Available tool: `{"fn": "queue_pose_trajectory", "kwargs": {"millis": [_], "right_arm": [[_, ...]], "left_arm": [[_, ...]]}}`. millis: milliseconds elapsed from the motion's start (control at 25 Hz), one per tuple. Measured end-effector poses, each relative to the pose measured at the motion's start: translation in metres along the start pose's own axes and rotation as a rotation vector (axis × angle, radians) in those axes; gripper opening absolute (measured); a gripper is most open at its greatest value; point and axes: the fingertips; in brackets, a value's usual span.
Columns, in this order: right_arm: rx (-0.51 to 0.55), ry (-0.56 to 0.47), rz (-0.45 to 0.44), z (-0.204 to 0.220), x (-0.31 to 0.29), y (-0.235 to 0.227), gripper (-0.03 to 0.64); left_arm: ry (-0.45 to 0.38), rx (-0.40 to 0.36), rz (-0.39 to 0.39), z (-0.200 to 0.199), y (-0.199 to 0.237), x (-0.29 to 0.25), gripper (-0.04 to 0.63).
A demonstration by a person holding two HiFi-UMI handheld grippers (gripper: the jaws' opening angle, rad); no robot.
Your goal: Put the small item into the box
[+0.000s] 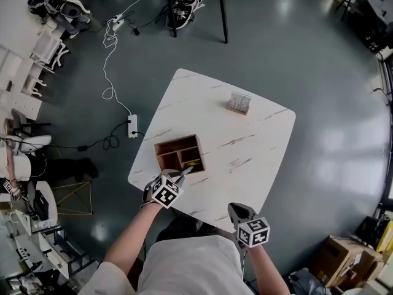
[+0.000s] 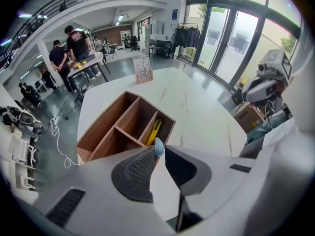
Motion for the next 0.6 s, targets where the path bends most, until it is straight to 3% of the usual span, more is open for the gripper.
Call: {"fn": "queue_pose_trajectory", "kwargs": {"millis": [280, 600], "right_arm": [[0.016, 0.005, -0.016, 0.003, 0.002, 0.007, 0.028], [0.041, -0.002, -0.028, 0.001, 0.0, 0.012, 0.028]], "left_arm": [[-0.027, 0.027, -0.029, -0.003, 0.004, 0.012, 0.071], [-0.117, 0.144, -0.048, -0.01, 0.008, 0.031, 0.069]]}}
Point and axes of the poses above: the fingertips, and each gripper's own axes: x backward along the fingers, y to its left, z out of its underside, and after that the axes turned 14 degrees about -y, right-handed
